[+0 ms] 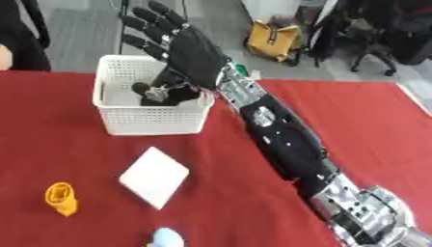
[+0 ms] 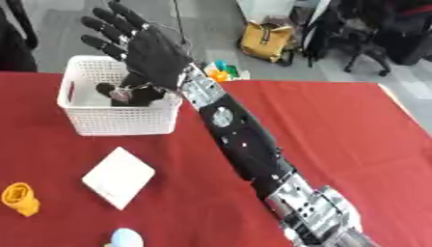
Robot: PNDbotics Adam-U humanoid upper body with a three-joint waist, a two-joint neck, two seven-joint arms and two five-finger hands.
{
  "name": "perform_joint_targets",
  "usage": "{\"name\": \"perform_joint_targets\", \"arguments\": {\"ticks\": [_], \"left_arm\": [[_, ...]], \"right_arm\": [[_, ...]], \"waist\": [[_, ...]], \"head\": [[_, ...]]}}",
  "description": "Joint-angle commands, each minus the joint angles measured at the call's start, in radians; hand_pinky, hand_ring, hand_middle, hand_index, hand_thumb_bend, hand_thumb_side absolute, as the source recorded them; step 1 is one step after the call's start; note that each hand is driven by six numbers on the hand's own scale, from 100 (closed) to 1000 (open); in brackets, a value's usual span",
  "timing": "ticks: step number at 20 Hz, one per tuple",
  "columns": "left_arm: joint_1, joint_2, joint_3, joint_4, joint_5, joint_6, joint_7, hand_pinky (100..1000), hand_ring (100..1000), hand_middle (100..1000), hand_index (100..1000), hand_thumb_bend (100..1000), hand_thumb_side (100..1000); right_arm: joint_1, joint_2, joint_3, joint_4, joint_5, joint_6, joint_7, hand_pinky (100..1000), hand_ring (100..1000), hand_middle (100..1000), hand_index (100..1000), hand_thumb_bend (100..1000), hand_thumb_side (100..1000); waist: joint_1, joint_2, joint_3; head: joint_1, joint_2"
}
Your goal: Pick up objects on the table and place them in the box.
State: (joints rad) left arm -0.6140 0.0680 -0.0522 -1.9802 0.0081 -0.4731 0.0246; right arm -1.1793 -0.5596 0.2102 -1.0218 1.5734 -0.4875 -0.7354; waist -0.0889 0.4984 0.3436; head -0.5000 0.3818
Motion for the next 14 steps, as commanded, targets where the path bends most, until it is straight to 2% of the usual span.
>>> {"name": "perform_joint_targets", "arguments": {"ticks": [1, 8, 10, 11, 14], "left_arm": [[-0.006, -0.001, -0.005, -0.020, 0.002, -0.002, -0.004, 583, 523, 501, 706, 122, 903], [-0.007, -0.002, -0.004, -0.020, 0.002, -0.003, -0.003, 583, 523, 502, 706, 123, 904], [-0.006, -0.001, -0.003, -0.020, 0.001, -0.003, -0.002, 583, 523, 502, 706, 123, 904], [-0.005, 0.000, -0.002, -0.020, 0.001, -0.003, -0.001, 583, 523, 503, 706, 123, 903], [-0.001, 0.004, 0.003, -0.020, -0.003, -0.002, 0.005, 583, 523, 503, 706, 124, 903]], "right_arm": [[-0.024, -0.028, -0.002, -0.022, -0.006, -0.031, -0.037, 930, 918, 890, 892, 452, 602], [-0.025, -0.026, -0.003, -0.033, -0.035, -0.033, -0.041, 907, 916, 861, 891, 433, 615], [-0.026, -0.028, -0.009, -0.048, -0.079, -0.035, -0.042, 884, 918, 837, 892, 430, 625], [-0.027, -0.029, -0.011, -0.061, -0.108, -0.035, -0.041, 863, 920, 819, 894, 381, 686], [-0.016, -0.036, -0.008, -0.142, -0.225, -0.024, -0.027, 849, 921, 807, 896, 328, 735]], "waist": [[0.007, -0.024, -0.001], [0.006, -0.023, -0.004], [0.007, -0.024, -0.007], [0.008, -0.025, -0.009], [0.008, -0.031, -0.018]], "head": [[-0.006, -0.002], [0.000, -0.002], [0.001, 0.001], [0.004, 0.004], [0.025, 0.020]]}}
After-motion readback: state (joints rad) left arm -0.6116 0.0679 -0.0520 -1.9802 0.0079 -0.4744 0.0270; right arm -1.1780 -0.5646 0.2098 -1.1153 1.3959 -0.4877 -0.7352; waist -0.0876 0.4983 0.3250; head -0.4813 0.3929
